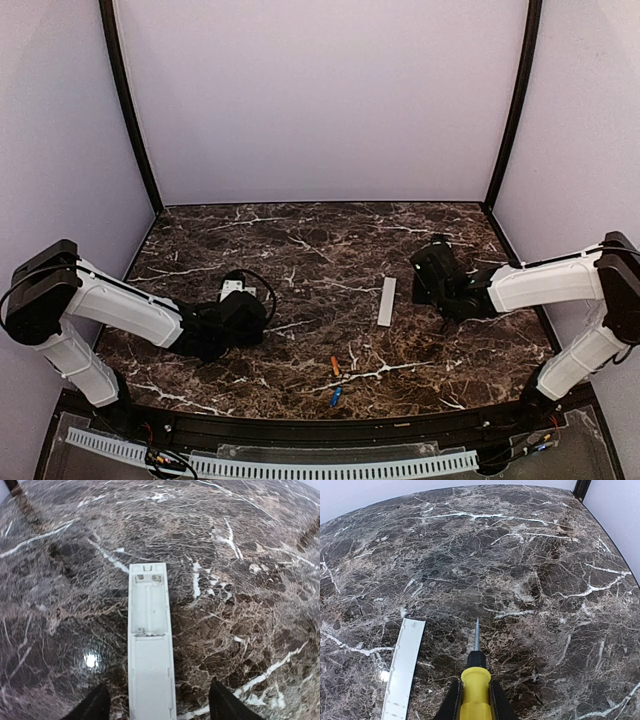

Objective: Unload the batteries from the remote control

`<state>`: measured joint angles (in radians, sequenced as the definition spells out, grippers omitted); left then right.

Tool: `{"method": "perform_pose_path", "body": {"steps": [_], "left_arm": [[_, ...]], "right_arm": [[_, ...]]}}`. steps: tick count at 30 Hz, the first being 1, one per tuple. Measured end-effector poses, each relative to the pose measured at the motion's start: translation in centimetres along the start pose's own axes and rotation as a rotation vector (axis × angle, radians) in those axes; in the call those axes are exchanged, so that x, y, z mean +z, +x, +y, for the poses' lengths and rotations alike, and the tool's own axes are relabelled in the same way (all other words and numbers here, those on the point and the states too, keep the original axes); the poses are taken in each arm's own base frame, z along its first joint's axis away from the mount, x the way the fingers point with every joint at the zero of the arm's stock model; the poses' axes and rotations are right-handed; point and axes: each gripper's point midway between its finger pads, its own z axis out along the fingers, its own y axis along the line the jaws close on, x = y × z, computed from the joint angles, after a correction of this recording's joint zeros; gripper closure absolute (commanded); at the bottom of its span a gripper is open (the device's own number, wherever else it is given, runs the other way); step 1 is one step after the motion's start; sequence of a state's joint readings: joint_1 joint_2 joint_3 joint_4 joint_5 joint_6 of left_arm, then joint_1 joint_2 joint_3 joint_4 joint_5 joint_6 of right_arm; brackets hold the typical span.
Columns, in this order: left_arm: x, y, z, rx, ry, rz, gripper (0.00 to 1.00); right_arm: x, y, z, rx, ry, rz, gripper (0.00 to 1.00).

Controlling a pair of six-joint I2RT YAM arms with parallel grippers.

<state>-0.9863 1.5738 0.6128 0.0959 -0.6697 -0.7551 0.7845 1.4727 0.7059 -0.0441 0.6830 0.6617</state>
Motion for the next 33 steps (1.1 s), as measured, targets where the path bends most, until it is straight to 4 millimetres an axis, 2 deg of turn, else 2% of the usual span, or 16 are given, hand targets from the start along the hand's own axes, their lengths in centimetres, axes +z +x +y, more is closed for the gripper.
{"method": "perform_pose_path", "body": {"steps": [4,9,14,19,24,28,33], "left_arm": [[0.0,0.1,-0.3,-0.008,0.015,0.006,0.19],[-0.1,0.1,-0.4,0.006,0.021,0.01,0.18],[-0.8,-1.2,-0.7,0.026,0.037,-0.013,0.19],[-1.6,-2.7,-0.9,0.035,0.047,-0.049,0.2],[-1.6,-2.8,-0.8,0.047,0.042,-0.056,0.2],[-1.6,-2.9,-0.9,0.052,0.043,-0.056,0.2],[-1.6,-2.9,-0.9,0.058,0.043,-0.056,0.2]], "right_arm": [[0.6,0.2,-0.4,0.015,-0.019,0.008,1.0],[1.5,0.7,-1.4,0.048,-0.055,0.024,1.0],[2.3,1.1,-2.3,0.09,-0.079,0.046,0.99],[2.7,1.4,-2.4,0.128,-0.107,0.056,0.92],[2.9,1.5,-2.0,0.148,-0.128,0.063,0.89],[2.9,1.7,-1.9,0.159,-0.136,0.071,0.79],[3.1,3.7,-2.1,0.145,-0.135,0.135,0.78]]}}
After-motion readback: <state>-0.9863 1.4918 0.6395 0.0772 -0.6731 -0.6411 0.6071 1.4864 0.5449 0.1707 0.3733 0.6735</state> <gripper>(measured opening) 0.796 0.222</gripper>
